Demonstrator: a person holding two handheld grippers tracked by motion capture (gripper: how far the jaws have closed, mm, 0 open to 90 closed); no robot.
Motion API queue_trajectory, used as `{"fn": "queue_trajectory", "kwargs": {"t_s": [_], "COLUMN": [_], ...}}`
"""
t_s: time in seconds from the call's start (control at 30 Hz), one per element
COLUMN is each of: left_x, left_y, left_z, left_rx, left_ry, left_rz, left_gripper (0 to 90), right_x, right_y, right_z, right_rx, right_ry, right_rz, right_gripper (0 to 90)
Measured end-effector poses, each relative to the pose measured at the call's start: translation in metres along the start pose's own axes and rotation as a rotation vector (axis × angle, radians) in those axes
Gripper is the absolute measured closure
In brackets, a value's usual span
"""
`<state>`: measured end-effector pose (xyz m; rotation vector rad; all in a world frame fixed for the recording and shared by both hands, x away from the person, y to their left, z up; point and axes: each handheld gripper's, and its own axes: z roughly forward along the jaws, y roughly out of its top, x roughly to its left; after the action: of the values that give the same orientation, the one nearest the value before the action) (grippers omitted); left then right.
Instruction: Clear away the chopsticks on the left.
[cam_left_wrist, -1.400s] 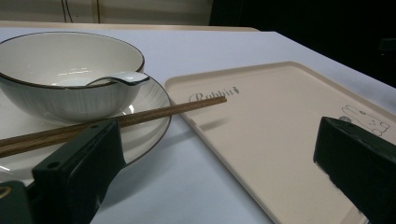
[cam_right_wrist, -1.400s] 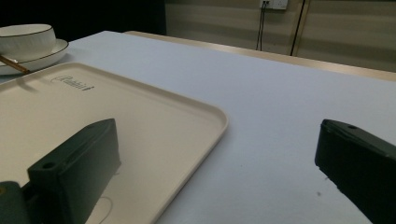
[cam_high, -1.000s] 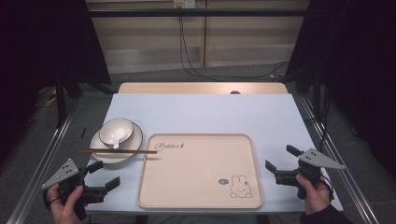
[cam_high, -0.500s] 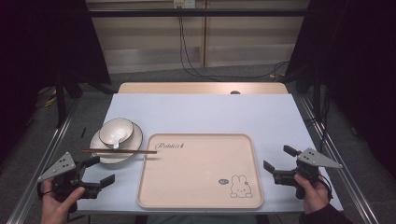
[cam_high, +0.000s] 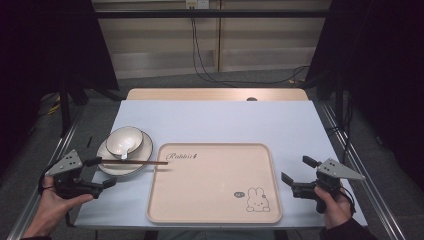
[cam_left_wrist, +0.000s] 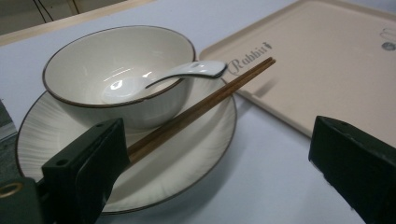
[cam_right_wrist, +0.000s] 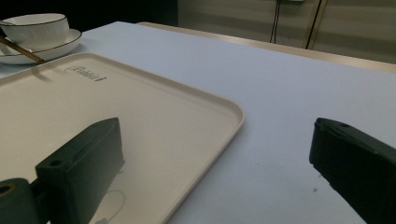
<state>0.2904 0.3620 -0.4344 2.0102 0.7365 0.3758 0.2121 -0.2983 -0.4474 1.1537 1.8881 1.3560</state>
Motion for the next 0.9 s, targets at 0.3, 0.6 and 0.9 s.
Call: {"fn": "queue_trajectory", "kwargs": {"t_s": [0.3,0.6,0.9], "left_x": [0.026,0.036,0.034], "left_y": [0.000,0.001,-0.002], "left_z": [0.013,0.020,0.023], "left_rx": [0.018,0.086,0.124], "left_ry": [0.061,0.034,0.030], "left_rz": [0.005,0.001,0.064], "left_gripper": [8.6,20.1,42.5], "right_x": [0.000,-0.001,0.000], "right_y": [0.000,-0.001,-0.001], "right_z": [0.001,0.001,0.001], "right_rx": [0.003,0.009,0.012], "right_ry": [-0.004,-0.011,-0.011], "right_rz": [-0.003,0.003,-0.003], "right_gripper": [2.5,2.5,2.6]}}
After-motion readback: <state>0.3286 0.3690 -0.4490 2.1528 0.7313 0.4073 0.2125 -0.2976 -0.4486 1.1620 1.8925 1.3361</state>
